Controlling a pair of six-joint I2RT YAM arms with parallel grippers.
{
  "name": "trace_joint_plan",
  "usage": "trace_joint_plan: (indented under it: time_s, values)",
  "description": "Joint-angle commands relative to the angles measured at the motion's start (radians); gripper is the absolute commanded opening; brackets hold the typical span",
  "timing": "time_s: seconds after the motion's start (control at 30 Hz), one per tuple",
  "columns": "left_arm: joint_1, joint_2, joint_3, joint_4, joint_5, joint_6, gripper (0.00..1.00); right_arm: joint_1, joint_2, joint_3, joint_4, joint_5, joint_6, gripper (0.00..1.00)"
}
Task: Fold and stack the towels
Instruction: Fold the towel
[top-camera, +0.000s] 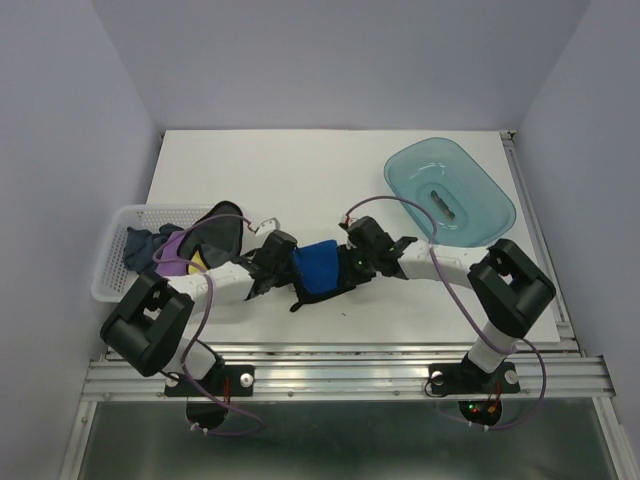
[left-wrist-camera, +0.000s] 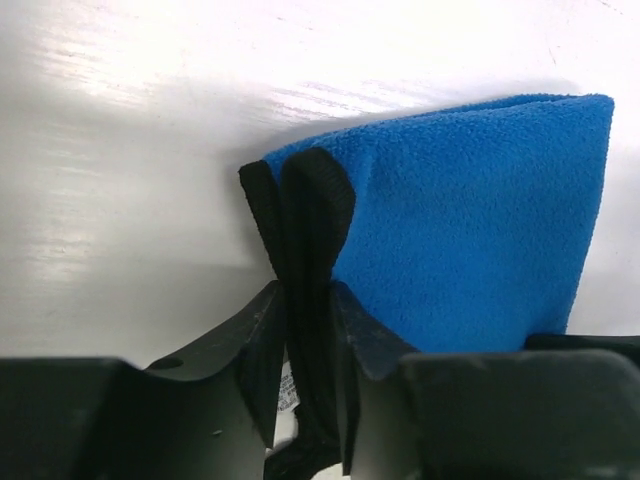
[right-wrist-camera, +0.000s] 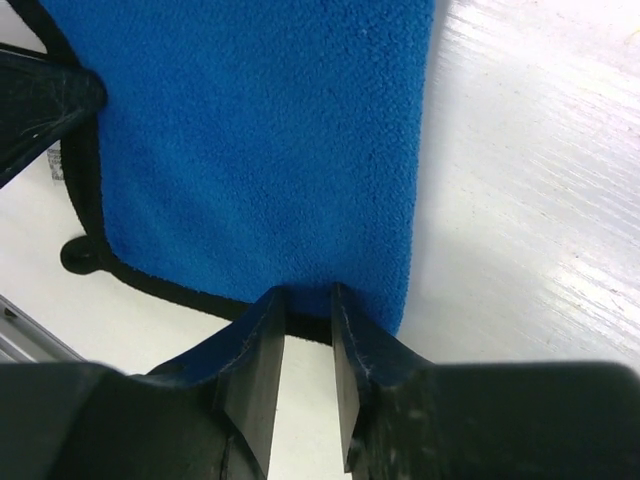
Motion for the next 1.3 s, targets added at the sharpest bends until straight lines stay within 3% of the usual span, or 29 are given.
trace_joint_plan:
  time_s: [0.0, 0.07, 0.13, 0.23, 0.27, 0.3, 0.33, 0.4, 0.53, 0.67, 0.83, 1.27]
  values:
    - [-0.003, 0.025, 0.027, 0.017, -0.028, 0.056, 0.29, 0.015, -0.038, 0.031, -0.011, 0.022, -0.039, 0.35]
    - [-0.005, 0.033, 0.037, 0.036, -0.033, 0.105, 0.24, 0.015, -0.078, 0.071, -0.035, 0.06, -0.067, 0.41]
    - [-0.003, 0.038, 0.037, 0.077, -0.028, 0.159, 0.2, 0.015, -0.115, 0.115, -0.058, 0.161, -0.085, 0.55]
    - [-0.003, 0.06, 0.049, 0.118, 0.004, 0.207, 0.12, -0.009, -0.15, 0.135, -0.023, 0.234, -0.114, 0.65]
    - [-0.003, 0.067, 0.063, 0.126, 0.018, 0.233, 0.09, -0.025, -0.164, 0.137, 0.023, 0.222, -0.139, 0.7]
    - [-0.005, 0.074, 0.07, 0.129, 0.024, 0.253, 0.07, -0.06, -0.166, 0.139, 0.046, 0.199, -0.157, 0.81]
    - [-0.005, 0.085, 0.078, 0.141, 0.034, 0.272, 0.0, -0.078, -0.163, 0.145, 0.061, 0.182, -0.186, 0.85]
    - [-0.003, 0.096, 0.086, 0.161, 0.068, 0.335, 0.0, -0.109, -0.146, 0.174, 0.084, 0.066, -0.321, 0.99]
    - [-0.006, 0.12, 0.113, 0.18, 0.113, 0.404, 0.0, -0.115, -0.106, 0.214, 0.084, 0.015, -0.57, 1.0]
    - [-0.011, 0.133, 0.117, 0.217, 0.153, 0.464, 0.0, -0.118, -0.029, 0.298, -0.043, -0.079, -0.787, 1.0]
    - [-0.011, 0.145, 0.126, 0.234, 0.173, 0.509, 0.0, -0.12, 0.089, 0.427, -0.214, -0.114, -0.87, 0.97]
    - [-0.012, 0.151, 0.113, 0.244, 0.173, 0.524, 0.0, -0.141, 0.294, 0.536, -0.273, -0.065, -0.883, 0.82]
